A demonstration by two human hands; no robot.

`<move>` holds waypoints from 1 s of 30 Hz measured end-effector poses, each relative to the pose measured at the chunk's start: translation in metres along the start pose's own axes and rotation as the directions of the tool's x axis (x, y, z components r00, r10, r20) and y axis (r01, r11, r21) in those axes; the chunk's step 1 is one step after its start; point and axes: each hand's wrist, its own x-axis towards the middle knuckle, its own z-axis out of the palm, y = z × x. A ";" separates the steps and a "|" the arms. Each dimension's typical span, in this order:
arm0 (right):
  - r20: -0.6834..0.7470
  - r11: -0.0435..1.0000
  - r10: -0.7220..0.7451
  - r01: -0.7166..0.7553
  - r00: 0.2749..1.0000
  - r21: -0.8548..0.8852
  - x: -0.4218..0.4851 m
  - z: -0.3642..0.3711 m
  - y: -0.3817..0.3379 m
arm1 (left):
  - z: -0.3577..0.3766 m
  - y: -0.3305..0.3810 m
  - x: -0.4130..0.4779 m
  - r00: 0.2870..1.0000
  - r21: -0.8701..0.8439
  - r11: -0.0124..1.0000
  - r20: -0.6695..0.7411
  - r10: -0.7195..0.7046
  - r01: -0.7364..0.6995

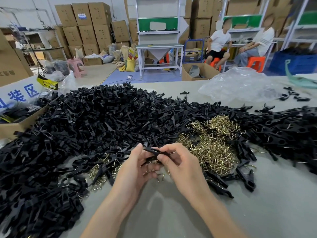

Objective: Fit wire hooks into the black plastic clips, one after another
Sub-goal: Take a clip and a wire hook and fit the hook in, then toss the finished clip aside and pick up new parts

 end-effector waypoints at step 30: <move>0.049 0.934 0.191 -0.196 0.980 0.299 0.012 0.009 -0.004 | -0.035 -0.011 0.049 0.779 0.992 -0.092 -0.007 0.626 0.083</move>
